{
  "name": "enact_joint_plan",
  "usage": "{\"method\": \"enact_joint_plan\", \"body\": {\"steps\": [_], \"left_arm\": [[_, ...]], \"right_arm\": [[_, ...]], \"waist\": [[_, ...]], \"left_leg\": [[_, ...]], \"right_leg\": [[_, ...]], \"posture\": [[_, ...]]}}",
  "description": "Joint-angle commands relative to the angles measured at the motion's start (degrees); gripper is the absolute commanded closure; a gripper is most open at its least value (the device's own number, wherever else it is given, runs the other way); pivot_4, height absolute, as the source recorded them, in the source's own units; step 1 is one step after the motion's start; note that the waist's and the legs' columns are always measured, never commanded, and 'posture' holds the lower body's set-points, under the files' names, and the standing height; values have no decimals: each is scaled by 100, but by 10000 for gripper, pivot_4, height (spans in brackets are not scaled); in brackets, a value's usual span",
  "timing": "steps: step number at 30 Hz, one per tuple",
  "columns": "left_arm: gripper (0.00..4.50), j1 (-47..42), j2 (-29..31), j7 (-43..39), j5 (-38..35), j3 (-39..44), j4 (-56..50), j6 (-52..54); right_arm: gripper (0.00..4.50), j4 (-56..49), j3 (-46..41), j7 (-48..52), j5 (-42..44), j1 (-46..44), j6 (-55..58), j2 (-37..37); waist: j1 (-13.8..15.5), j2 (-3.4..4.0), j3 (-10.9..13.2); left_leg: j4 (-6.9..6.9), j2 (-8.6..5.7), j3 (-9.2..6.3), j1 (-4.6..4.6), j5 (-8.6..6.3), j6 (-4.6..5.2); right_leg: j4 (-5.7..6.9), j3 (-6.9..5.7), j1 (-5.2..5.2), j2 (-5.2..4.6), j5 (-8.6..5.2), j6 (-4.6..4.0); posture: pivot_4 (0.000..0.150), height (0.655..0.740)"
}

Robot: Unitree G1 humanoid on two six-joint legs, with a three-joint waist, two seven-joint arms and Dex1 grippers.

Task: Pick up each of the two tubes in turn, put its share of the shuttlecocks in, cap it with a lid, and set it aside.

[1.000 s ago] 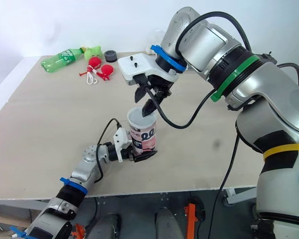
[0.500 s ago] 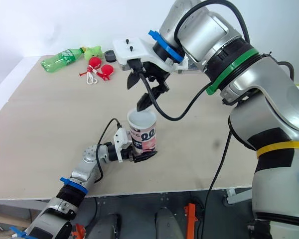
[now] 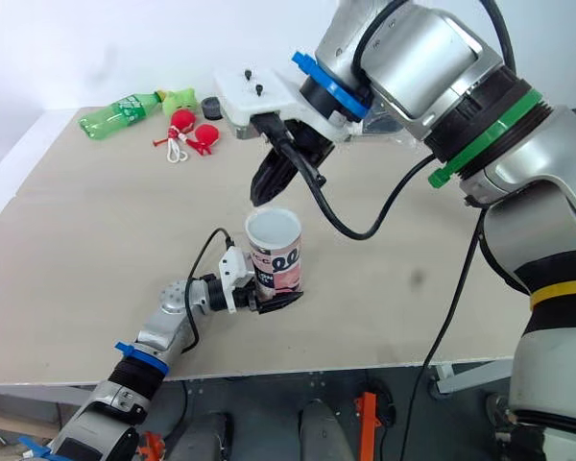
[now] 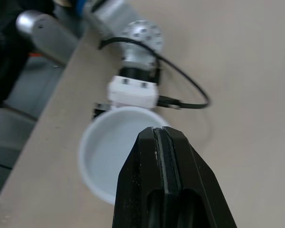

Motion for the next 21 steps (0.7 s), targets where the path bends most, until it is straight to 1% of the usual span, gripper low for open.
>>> {"method": "enact_joint_plan", "body": {"steps": [1, 14, 21], "left_arm": [[8286, 136, -8, -37, 62, -129, 56, 95], [8286, 173, 8, -31, 67, -129, -21, 146], [8286, 181, -3, -40, 90, -110, -40, 163]], "right_arm": [[44282, -142, -111, 235, -6, 22, 150, 8], [44282, -455, -3, 235, -456, 582, 312, -17], [44282, -509, 11, 235, -735, 775, 287, -2]], "waist": [[0, 0, 0], [1, 1, -1], [1, 2, -5]], "left_leg": [[0, 0, 0, 0, 0, 0], [0, 2, -1, 0, -1, 1], [0, 3, -1, 17, -1, 1]], "right_leg": [[0, -1, 0, 0, 1, -1], [0, -2, 0, 1, 0, -2], [0, -3, 13, 3, -1, -2]], "posture": [[1500, 7400], [1500, 7400], [1500, 7400]]}}
